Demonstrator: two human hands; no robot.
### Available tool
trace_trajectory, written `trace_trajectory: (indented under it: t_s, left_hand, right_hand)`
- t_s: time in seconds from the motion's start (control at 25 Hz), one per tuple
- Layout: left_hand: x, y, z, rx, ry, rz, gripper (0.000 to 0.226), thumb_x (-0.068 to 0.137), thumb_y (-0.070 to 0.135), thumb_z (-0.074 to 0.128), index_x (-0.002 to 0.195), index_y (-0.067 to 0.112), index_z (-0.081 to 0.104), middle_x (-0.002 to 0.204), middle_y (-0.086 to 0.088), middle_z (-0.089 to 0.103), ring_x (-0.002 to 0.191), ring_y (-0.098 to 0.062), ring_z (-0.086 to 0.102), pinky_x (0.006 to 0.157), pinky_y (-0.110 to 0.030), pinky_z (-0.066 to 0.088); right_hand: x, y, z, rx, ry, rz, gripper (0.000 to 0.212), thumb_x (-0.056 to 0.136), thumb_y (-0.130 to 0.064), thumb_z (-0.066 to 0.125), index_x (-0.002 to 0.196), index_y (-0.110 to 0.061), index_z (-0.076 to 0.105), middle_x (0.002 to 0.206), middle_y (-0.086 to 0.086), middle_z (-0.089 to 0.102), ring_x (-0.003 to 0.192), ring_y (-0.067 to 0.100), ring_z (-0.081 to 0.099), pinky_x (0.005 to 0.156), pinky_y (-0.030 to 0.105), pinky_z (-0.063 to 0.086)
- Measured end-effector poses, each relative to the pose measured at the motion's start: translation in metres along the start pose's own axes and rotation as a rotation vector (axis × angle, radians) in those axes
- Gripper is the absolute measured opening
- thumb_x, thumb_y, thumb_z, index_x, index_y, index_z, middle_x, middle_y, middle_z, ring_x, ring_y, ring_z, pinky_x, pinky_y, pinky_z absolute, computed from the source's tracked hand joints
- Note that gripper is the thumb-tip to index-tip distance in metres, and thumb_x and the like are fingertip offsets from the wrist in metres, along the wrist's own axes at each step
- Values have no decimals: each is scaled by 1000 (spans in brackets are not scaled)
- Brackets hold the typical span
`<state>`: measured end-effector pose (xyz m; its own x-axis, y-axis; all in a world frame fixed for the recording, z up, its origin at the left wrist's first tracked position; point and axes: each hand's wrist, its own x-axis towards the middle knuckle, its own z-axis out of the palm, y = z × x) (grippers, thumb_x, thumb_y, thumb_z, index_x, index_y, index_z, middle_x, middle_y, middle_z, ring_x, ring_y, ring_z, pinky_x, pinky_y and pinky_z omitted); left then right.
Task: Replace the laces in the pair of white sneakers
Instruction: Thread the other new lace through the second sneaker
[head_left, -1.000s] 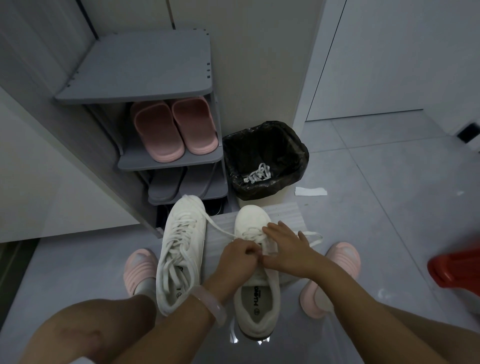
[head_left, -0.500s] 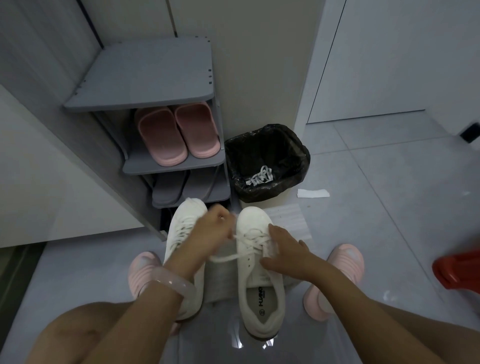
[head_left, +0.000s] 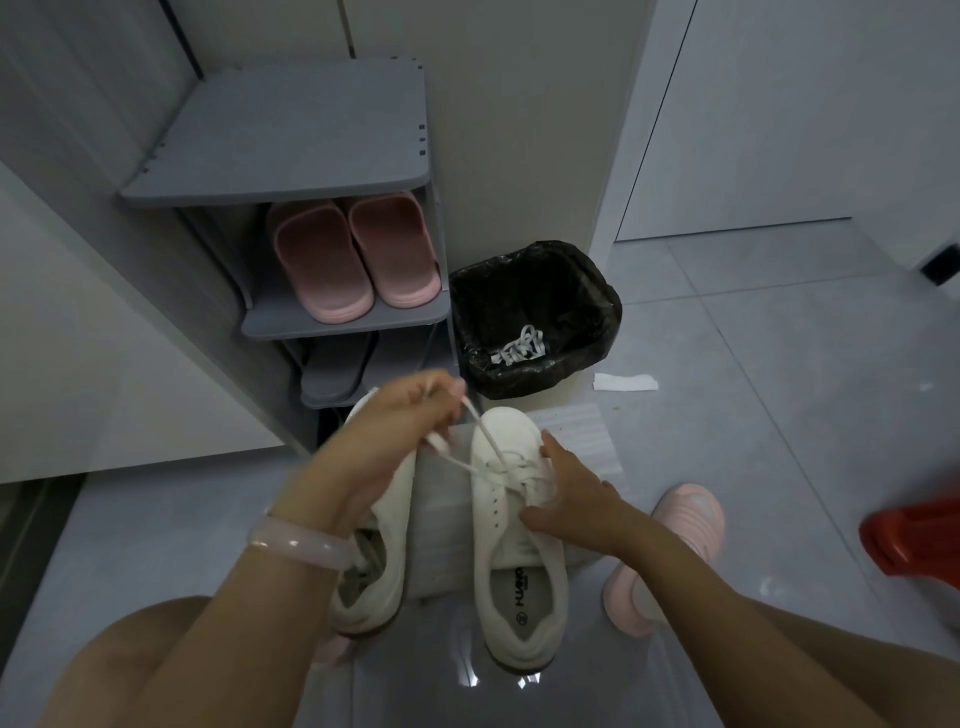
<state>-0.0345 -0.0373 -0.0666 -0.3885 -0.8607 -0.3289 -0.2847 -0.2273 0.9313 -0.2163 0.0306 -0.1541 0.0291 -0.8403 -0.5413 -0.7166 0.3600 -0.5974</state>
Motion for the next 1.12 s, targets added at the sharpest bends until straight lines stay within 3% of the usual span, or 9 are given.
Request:
trace_trajectory:
  t_s: [0.16,0.24,0.36,0.44,0.56,0.72,0.92,1.0,1.12]
  left_hand:
    - [3,-11,10,-309,-53,-41,32,97,15,38,70,3,51,79,-12,64,85,-23,59,88,-36,44]
    - [8,-23,30,-388,-84,-170,34,98,11,37,64,6,41,52,-7,57,59,-22,64,75,-37,49]
    - [16,-44,46,-123,-3,-290,36,97,18,42,62,12,37,42,2,38,34,-13,43,58,-29,44]
    - [18,-54,44,224,43,-213,33,96,24,45,65,14,40,54,2,42,47,-14,44,56,-26,39]
    - [16,-61,41,645,37,-41,25,94,32,47,74,16,45,76,3,51,78,-17,53,70,-27,38]
    - [12,-64,41,806,-58,24,23,92,39,47,81,19,49,92,1,61,89,-15,57,71,-26,39]
    - [12,-66,41,879,-192,-12,24,89,45,51,85,21,52,103,0,65,96,-15,60,76,-28,44]
    - [12,-64,38,901,-210,-6,27,88,46,52,86,19,57,103,-1,65,95,-15,59,76,-28,43]
    - [12,-59,36,882,-214,13,31,87,42,56,89,13,66,98,-3,66,94,-16,59,75,-28,41]
  right_hand:
    - [-3,2,-6,187,41,-19,70,87,-28,62,145,-14,25,147,3,31,131,15,35,105,24,31]
    - [-5,3,-7,141,198,21,38,90,-28,57,123,-9,53,121,7,57,100,13,52,78,19,42]
    - [-4,1,1,140,230,101,23,90,-24,56,94,-2,62,83,6,60,74,15,54,70,28,49]
    - [-4,-2,1,422,298,163,10,87,-13,58,87,-3,61,77,8,60,68,18,58,76,37,53]
    - [-7,-2,-7,790,329,288,13,85,-3,63,73,-3,58,69,11,58,58,17,57,65,29,57]
    - [-9,-2,-8,958,254,369,23,85,-3,64,63,-6,57,60,8,54,52,13,49,43,17,46]
    - [-8,-3,-16,1244,-47,479,17,90,-10,58,73,-11,61,52,-3,57,51,6,37,37,14,33]
    - [-4,3,-9,1176,-34,478,19,90,-4,52,74,-10,59,55,1,51,49,8,35,38,16,32]
    - [0,10,-2,655,180,313,13,95,-12,45,90,-9,58,83,8,56,64,12,47,54,21,37]
